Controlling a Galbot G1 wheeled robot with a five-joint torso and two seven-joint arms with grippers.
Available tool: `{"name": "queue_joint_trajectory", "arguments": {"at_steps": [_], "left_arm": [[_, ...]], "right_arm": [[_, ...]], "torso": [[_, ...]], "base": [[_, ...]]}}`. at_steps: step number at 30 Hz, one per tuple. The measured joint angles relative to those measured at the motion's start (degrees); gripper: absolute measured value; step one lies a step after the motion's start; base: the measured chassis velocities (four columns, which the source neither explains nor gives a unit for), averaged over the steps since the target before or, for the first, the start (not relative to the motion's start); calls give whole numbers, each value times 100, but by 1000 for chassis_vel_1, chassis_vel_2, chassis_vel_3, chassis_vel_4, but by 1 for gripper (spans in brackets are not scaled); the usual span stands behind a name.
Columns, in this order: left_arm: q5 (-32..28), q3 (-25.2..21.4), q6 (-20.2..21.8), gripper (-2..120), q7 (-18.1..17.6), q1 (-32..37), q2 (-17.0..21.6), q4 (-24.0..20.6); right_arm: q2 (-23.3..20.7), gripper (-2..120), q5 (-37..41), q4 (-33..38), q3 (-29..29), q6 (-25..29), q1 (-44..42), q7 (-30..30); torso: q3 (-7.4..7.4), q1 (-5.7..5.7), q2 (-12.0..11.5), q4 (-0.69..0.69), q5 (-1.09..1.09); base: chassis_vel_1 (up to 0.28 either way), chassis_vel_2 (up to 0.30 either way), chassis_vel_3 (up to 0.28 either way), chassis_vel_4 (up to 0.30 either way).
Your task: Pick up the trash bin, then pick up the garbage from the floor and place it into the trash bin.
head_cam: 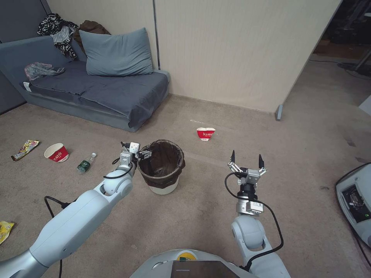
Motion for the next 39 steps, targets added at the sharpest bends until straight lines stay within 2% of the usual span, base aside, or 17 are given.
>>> {"name": "queue_joint_trajectory", "arguments": {"at_steps": [5, 10, 12, 15, 20, 22, 26, 39], "left_arm": [[-252, 129, 268, 100, -136, -123, -85, 71], [-847, 149, 751, 100, -509, -250, -208, 75], [-923, 149, 809, 100, -547, -273, -221, 78], [-1230, 183, 1108, 100, -681, -424, -266, 205], [-1522, 235, 1280, 100, -803, -563, -296, 277], [-1829, 240, 1403, 100, -1006, -649, -347, 279], [-2082, 252, 1492, 100, -1187, -765, -405, 314], [-2509, 219, 1681, 100, -1435, -887, -528, 561]], "right_arm": [[10, 100, 0, 12, -14, 2, 11, 6], [19, 100, 1, 20, -41, 7, 19, 12], [21, 100, 2, 20, -45, 8, 20, 13], [24, 100, 7, 20, -64, 10, 26, 17], [32, 100, 7, 20, -81, 10, 28, 19], [45, 100, 7, 20, -87, 10, 24, 20], [60, 100, 2, 22, -92, 17, 11, 23], [103, 100, -25, 50, -128, 28, -2, 28]], "torso": [[-1, 0, 0, 1, 0], [-1, 0, 0, 1, 0], [-1, 0, 0, 1, 1], [-1, 0, 0, 1, 0], [-1, 0, 0, 1, 0], [-1, 0, 0, 1, 0], [-1, 0, 0, 0, 1], [-1, 0, 0, 0, 0]], "base": [[0, 0, 0, 0], [0, 0, 0, 0], [0, 0, 0, 0], [0, 0, 0, 0], [0, 0, 0, 0], [0, 0, 0, 0], [0, 0, 0, 0], [0, 0, 0, 0]]}}
